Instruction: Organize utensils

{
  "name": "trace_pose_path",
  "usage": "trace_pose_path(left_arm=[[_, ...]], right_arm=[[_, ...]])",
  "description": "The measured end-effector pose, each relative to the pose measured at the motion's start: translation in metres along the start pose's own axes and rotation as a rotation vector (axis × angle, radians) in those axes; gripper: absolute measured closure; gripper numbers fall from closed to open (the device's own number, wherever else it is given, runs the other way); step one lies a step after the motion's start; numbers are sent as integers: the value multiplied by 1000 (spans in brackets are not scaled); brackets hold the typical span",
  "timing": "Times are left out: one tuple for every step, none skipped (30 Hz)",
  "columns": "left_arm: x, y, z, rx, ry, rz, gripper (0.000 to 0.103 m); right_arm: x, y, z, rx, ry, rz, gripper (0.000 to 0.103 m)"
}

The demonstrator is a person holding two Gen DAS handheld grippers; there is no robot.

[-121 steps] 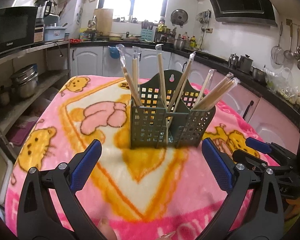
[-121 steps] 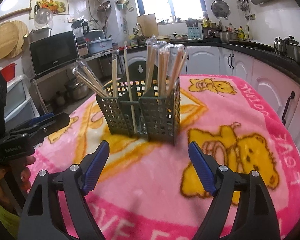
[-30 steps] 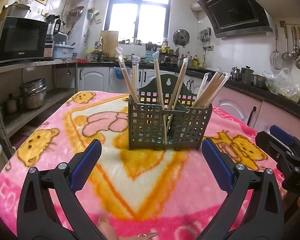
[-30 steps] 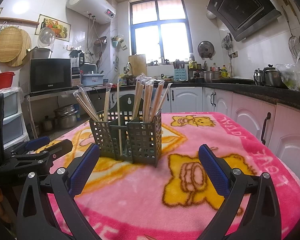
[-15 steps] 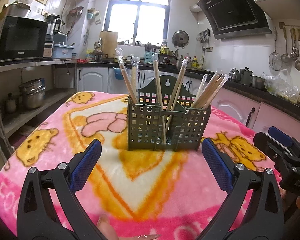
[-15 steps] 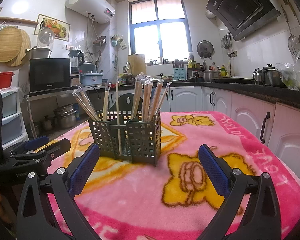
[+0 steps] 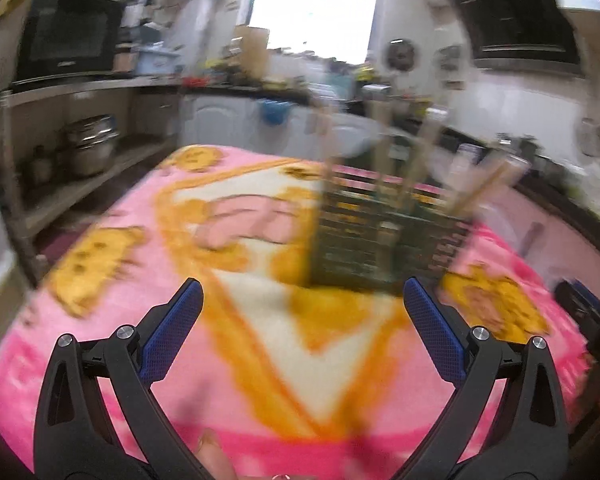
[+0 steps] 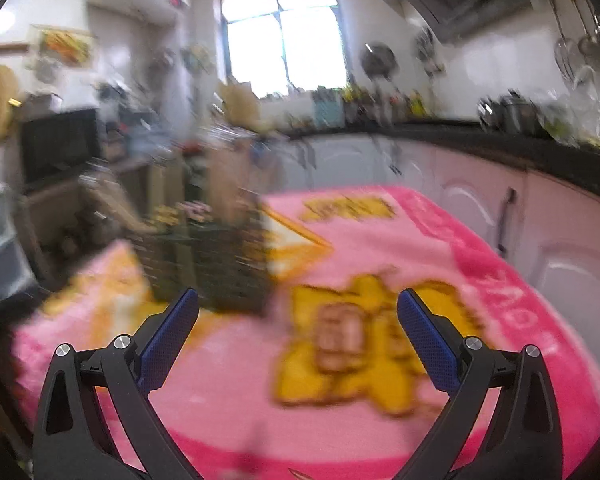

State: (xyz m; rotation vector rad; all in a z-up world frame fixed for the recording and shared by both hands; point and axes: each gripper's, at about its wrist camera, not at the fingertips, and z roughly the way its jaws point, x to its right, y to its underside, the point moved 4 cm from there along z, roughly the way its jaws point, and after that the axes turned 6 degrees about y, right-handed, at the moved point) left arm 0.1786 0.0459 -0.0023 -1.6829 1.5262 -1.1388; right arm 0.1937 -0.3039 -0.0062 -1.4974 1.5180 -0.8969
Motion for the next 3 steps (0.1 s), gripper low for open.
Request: trace_pose_path(left_arm=[[-10, -4, 4, -18, -36, -3, 11], [-26, -9, 14, -68, -103, -5, 10], [-42, -12, 26, -113, -157, -16, 10]], right_arm=[[11, -2, 10, -37, 42, 2, 6], [30, -4, 29, -125, 107, 3, 6], [46, -4, 44, -198, 144, 13, 6]])
